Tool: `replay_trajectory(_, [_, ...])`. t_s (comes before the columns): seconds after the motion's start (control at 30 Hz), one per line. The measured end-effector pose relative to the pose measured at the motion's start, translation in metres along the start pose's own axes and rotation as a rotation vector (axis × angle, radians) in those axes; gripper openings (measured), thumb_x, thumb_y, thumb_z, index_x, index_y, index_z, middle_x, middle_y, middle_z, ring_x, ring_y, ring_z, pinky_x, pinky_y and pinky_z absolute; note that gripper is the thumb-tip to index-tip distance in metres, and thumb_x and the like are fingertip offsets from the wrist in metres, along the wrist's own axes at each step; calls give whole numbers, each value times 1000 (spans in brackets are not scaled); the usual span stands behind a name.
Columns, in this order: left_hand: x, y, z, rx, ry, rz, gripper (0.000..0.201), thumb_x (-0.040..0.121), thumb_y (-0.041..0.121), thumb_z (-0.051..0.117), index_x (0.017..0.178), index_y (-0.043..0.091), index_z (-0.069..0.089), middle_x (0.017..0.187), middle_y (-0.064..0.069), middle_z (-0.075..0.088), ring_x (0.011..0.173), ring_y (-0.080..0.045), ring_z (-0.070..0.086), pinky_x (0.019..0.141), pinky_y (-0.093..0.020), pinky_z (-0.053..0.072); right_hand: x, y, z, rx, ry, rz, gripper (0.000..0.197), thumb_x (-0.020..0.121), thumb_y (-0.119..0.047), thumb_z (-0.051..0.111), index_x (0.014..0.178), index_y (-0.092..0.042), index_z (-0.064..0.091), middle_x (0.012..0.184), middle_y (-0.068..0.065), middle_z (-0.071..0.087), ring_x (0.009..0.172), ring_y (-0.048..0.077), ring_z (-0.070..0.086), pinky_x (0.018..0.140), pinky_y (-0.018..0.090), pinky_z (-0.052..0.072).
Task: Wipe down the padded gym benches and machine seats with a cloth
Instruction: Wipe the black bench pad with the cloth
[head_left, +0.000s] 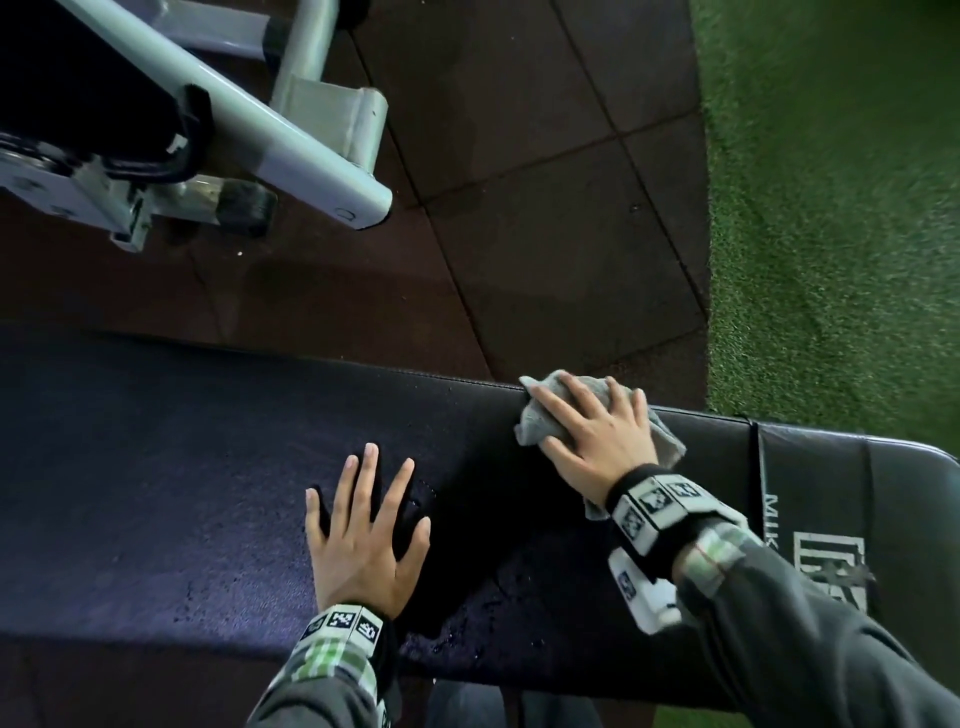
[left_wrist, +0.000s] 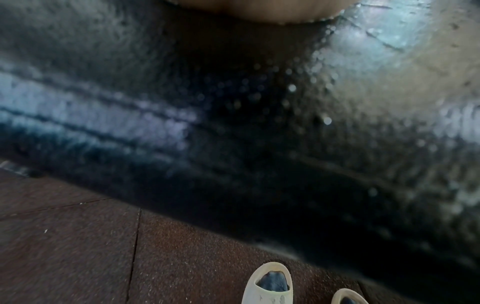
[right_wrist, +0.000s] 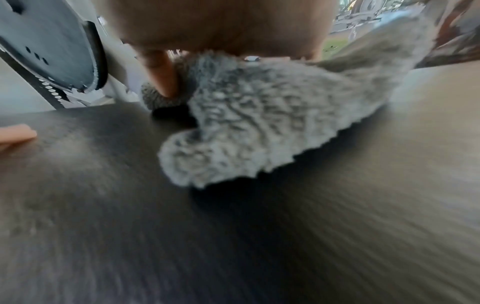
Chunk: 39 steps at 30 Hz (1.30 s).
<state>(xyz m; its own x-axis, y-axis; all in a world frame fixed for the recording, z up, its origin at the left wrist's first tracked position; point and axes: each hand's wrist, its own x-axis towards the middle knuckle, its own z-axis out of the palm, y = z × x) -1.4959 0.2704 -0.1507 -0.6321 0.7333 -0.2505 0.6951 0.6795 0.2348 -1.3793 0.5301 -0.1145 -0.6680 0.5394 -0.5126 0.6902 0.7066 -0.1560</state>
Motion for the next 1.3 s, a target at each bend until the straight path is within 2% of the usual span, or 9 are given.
replay_trajectory(0.1, [-1, 0, -3, 5, -6, 10, 60, 96, 60, 27, 148, 33, 36, 160, -6, 29, 147, -24, 26, 119, -56, 9, 23, -35, -6, 22, -39, -102, 58, 77, -69, 11, 134, -64, 2, 150, -19, 22, 134, 37, 22, 111, 56, 8])
replay_trajectory(0.23, [0, 0, -5, -13, -22, 11, 60, 98, 62, 20, 148, 33, 35, 160, -7, 30, 147, -24, 27, 119, -56, 9, 36, -45, -8, 67, -75, -124, 47, 90, -65, 26, 135, -62, 11, 145, -18, 30, 129, 30, 32, 110, 48, 18])
replay_trajectory(0.33, [0, 0, -5, -14, -25, 13, 60, 98, 62, 20, 148, 32, 35, 160, -7, 30, 147, -25, 27, 119, -57, 10, 32, -10, -11, 77, -67, -94, 48, 89, -65, 31, 135, -59, 18, 139, -18, 38, 123, 24, 41, 104, 40, 28])
replay_trajectory(0.47, [0, 1, -6, -30, -16, 3, 60, 98, 62, 20, 147, 32, 37, 159, -6, 30, 147, -24, 27, 118, -58, 11, 13, 71, -17, 38, -129, 121, 53, 89, -64, 31, 138, -43, 32, 137, -13, 43, 123, 23, 42, 102, 37, 29])
replay_trajectory(0.6, [1, 2, -6, -24, 0, 19, 60, 98, 61, 22, 147, 30, 38, 159, -7, 31, 146, -26, 28, 118, -59, 13, -5, 107, -23, 6, -131, 215, 53, 89, -65, 26, 136, -43, 34, 135, -13, 45, 121, 25, 42, 102, 38, 28])
replay_trajectory(0.83, [0, 1, -4, -1, -20, 2, 62, 98, 63, 18, 148, 32, 36, 160, -7, 29, 147, -26, 27, 118, -59, 12, 26, 0, -15, 14, -92, 39, 47, 90, -63, 27, 134, -48, 33, 134, -12, 46, 118, 32, 44, 99, 43, 30])
replay_trajectory(0.93, [0, 0, -3, 13, -22, 6, 61, 98, 62, 19, 148, 32, 35, 160, -7, 28, 147, -26, 27, 118, -59, 12, 34, -16, -13, 49, -107, 2, 47, 90, -64, 26, 135, -50, 29, 135, -13, 44, 120, 31, 42, 101, 45, 29])
replay_trajectory(1.07, [0, 2, -2, 10, -4, -8, 62, 97, 64, 17, 147, 31, 37, 160, -6, 29, 147, -25, 27, 119, -59, 11, 24, 32, -13, 34, -104, -15, 52, 88, -66, 28, 138, -49, 27, 136, -14, 43, 122, 24, 43, 101, 40, 32])
replay_trajectory(1.3, [-1, 3, 1, 3, 77, 13, 61, 97, 60, 25, 144, 28, 45, 160, -6, 30, 147, -25, 28, 119, -58, 12, -16, 146, -21, 23, -118, 263, 55, 90, -63, 27, 141, -40, 30, 139, -10, 43, 127, 24, 38, 106, 39, 26])
